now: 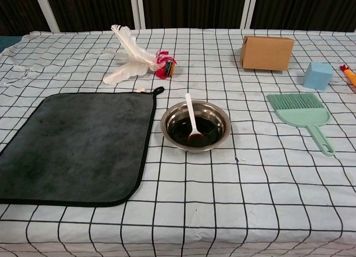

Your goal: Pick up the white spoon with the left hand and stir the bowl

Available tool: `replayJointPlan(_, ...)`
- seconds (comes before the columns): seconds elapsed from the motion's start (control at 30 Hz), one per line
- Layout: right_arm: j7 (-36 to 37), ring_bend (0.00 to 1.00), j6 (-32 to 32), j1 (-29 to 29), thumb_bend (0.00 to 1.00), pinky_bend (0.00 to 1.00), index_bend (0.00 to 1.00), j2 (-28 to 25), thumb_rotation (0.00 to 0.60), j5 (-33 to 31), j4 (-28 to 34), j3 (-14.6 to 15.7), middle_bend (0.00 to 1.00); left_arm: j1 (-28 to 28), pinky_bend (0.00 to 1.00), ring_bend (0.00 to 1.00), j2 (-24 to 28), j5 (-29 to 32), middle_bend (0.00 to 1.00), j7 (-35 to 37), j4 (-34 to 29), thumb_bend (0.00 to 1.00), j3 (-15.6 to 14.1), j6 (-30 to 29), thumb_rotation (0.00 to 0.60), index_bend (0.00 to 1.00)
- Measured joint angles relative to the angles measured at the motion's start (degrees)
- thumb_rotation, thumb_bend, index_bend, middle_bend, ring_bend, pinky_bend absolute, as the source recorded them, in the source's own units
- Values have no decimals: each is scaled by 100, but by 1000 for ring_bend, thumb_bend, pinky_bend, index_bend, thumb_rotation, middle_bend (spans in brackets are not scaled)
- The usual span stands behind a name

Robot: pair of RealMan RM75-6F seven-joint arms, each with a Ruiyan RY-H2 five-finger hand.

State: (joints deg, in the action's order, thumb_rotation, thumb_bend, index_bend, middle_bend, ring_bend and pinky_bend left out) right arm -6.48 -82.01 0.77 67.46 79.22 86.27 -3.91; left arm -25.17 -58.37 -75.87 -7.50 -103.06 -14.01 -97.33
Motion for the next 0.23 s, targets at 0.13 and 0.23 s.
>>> replayJointPlan(0.13, -60, 166, -34, 11, 216, 249, 0, 16, 600, 23, 29, -3, 111, 565, 28, 22, 35, -287, 82, 728, 834, 95, -130, -100, 600, 164)
replayJointPlan(0.23, -108, 166, -89, -5, 216, 249, 0, 5, 600, 18, 60, -13, 111, 901, 28, 22, 45, -369, 81, 1164, 1213, 95, -136, -83, 600, 164)
